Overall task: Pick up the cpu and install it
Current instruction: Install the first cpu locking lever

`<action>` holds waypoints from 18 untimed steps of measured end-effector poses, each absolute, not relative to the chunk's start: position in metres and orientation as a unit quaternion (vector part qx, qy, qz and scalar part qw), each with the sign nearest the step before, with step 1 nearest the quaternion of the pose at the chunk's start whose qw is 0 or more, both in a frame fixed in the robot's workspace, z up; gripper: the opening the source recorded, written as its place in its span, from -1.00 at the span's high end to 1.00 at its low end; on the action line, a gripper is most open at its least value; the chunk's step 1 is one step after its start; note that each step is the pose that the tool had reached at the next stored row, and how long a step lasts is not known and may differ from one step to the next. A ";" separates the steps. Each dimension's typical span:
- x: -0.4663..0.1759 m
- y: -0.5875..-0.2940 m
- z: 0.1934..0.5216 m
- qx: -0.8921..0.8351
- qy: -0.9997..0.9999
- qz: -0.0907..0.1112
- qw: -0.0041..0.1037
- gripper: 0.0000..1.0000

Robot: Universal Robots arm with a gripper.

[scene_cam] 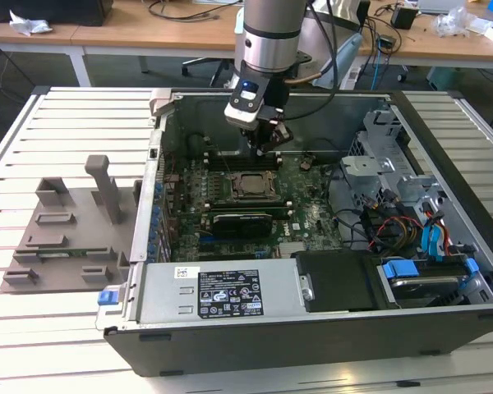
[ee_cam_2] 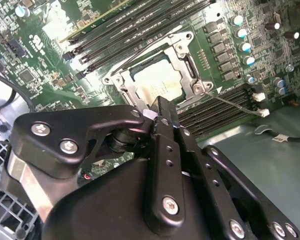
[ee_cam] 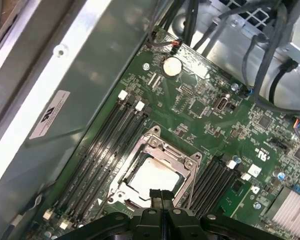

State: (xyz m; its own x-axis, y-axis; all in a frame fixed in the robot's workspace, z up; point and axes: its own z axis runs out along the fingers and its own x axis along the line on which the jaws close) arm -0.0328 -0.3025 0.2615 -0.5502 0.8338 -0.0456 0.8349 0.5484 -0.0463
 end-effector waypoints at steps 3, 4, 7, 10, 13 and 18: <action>-0.033 -0.303 0.262 0.461 0.887 -0.031 0.010 0.79; -0.033 -0.303 0.262 0.457 0.889 -0.031 0.010 0.79; -0.033 -0.303 0.262 0.443 0.896 -0.031 0.010 0.79; -0.033 -0.303 0.262 0.433 0.901 -0.031 0.011 0.79; -0.033 -0.303 0.262 0.421 0.907 -0.031 0.011 0.79; -0.033 -0.303 0.262 0.394 0.918 -0.030 0.012 0.79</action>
State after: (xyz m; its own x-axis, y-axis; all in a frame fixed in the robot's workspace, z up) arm -0.0328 -0.3025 0.2615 -0.6889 0.7234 -0.0457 0.7249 0.6873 -0.0463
